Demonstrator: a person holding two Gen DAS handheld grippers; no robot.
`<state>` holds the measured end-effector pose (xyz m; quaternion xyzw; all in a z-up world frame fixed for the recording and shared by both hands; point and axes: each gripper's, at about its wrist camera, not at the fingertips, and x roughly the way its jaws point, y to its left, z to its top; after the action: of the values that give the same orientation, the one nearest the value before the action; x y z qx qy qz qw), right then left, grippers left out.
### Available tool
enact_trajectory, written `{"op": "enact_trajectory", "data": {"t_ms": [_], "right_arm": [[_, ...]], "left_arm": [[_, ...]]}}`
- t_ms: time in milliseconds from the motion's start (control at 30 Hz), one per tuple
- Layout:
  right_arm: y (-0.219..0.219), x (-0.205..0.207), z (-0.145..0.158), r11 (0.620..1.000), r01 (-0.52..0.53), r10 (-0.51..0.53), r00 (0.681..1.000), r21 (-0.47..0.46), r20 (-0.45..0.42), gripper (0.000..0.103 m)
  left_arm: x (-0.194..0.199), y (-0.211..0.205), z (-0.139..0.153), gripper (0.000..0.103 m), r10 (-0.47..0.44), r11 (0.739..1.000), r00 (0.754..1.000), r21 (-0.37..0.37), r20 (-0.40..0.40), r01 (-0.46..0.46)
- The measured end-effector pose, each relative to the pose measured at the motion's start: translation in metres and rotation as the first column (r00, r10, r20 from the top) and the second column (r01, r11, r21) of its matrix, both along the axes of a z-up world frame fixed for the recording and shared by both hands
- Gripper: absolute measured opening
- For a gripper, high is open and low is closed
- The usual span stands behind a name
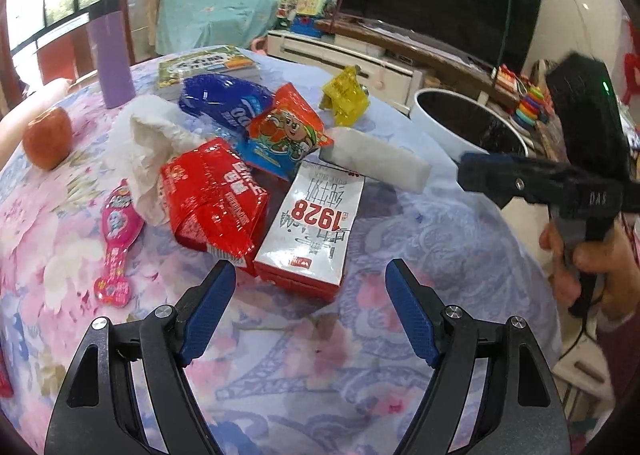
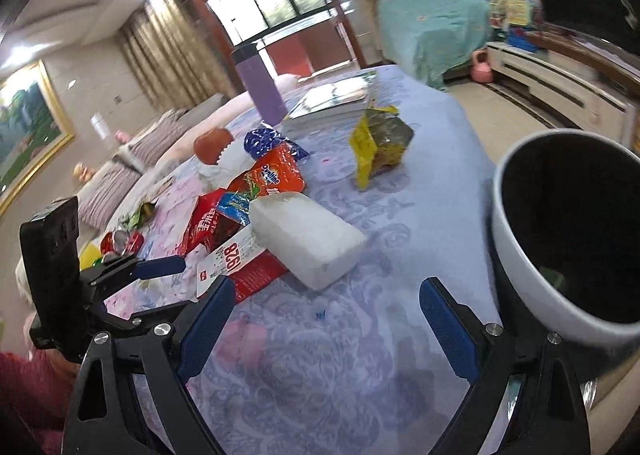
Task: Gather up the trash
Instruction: 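Grasp the white milk carton with the left tool while the right tool grasps the white foam block, then carry the milk carton and foam block over the trash bin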
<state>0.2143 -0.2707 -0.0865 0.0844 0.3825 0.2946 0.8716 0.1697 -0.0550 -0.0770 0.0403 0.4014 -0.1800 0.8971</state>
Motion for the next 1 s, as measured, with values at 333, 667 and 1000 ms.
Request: {"op": "enact_trajectory", "data": {"t_ms": [333, 667, 1000], "right_arm": [[0.018, 0.042, -0.015, 0.99, -0.138, 0.136, 0.989, -0.032, -0.054, 0.094], [0.026, 0.049, -0.023, 0.985, -0.166, 0.169, 0.981, 0.035, -0.099, 0.064], [-0.02, -0.006, 0.002, 0.997, 0.03, -0.028, 0.999, 0.075, -0.022, 0.063]], "left_arm": [[0.023, 0.0, -0.015, 0.079, -0.04, 0.999, 0.999, 0.019, -0.034, 0.041], [0.021, 0.004, -0.016, 0.052, -0.064, 0.998, 0.997, -0.02, -0.049, 0.063], [-0.003, -0.019, -0.004, 0.052, -0.104, 0.993, 0.995, -0.052, -0.001, 0.104]]}}
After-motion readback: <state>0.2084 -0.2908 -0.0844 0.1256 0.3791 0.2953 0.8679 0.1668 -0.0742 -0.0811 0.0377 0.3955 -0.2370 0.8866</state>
